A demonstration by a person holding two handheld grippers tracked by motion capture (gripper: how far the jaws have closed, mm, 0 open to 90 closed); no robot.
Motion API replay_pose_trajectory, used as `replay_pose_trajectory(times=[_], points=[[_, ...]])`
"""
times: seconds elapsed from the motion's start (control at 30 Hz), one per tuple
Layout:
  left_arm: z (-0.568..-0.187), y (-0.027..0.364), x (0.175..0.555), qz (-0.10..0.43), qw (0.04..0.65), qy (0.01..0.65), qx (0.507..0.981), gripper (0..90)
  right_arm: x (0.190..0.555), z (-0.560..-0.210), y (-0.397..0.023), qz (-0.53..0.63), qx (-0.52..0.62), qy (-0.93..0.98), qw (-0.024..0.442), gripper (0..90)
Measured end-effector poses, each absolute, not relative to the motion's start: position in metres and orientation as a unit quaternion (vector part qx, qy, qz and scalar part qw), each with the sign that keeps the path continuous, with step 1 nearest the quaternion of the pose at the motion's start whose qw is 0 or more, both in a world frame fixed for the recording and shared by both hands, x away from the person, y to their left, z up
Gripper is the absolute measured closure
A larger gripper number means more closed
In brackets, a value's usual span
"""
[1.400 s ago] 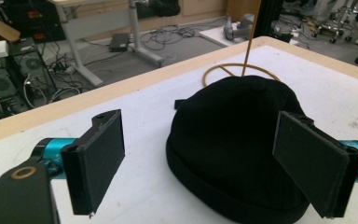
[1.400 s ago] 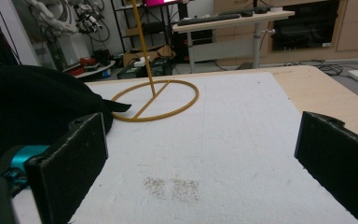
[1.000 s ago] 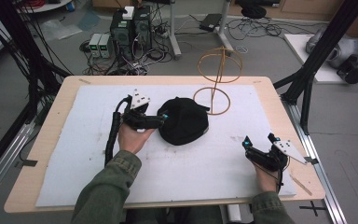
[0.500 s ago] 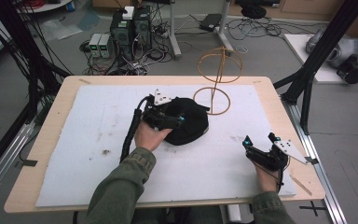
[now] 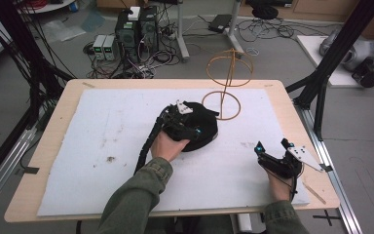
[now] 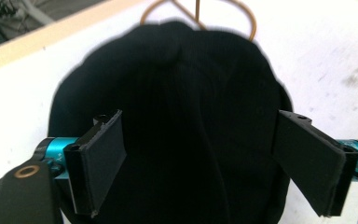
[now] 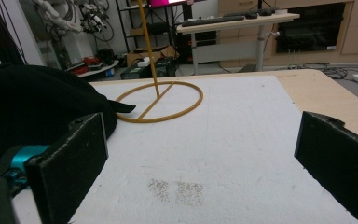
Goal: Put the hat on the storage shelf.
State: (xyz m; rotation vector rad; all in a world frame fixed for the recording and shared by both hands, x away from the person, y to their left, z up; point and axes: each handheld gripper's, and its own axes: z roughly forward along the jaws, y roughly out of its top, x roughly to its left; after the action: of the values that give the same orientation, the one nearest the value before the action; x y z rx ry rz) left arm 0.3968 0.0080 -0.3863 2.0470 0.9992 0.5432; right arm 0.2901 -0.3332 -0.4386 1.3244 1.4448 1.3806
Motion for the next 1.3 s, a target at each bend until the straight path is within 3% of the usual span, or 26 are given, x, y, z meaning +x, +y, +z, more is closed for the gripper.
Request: replay_pose_trajectory(times=[0.13,0.2,0.33,0.4,0.77,1.3], points=[[-0.388,0.009,0.398,0.212,0.389,0.401,0.802,22.3,0.29,-0.439,-0.334,0.537,0.514,0.562,0.364,1.6],[-0.386,0.011,0.398,0.21,0.396,0.401,0.799,35.6,0.29,-0.439,-0.334,0.537,0.514,0.562,0.362,1.6],[-0.387,0.012,0.399,0.191,0.404,0.396,0.802,74.7,0.29,-0.439,-0.334,0.54,0.513,0.562,0.361,1.6],[-0.387,0.015,0.399,0.189,0.405,0.397,0.801,86.2,0.29,-0.439,-0.334,0.54,0.512,0.56,0.363,1.6],[-0.391,0.026,0.391,0.21,0.428,0.39,0.788,87.8,0.29,-0.438,-0.333,0.541,0.512,0.559,0.363,1.6],[-0.36,0.057,0.377,0.275,0.494,0.367,0.738,87.8,0.29,-0.438,-0.331,0.545,0.509,0.555,0.369,1.6]])
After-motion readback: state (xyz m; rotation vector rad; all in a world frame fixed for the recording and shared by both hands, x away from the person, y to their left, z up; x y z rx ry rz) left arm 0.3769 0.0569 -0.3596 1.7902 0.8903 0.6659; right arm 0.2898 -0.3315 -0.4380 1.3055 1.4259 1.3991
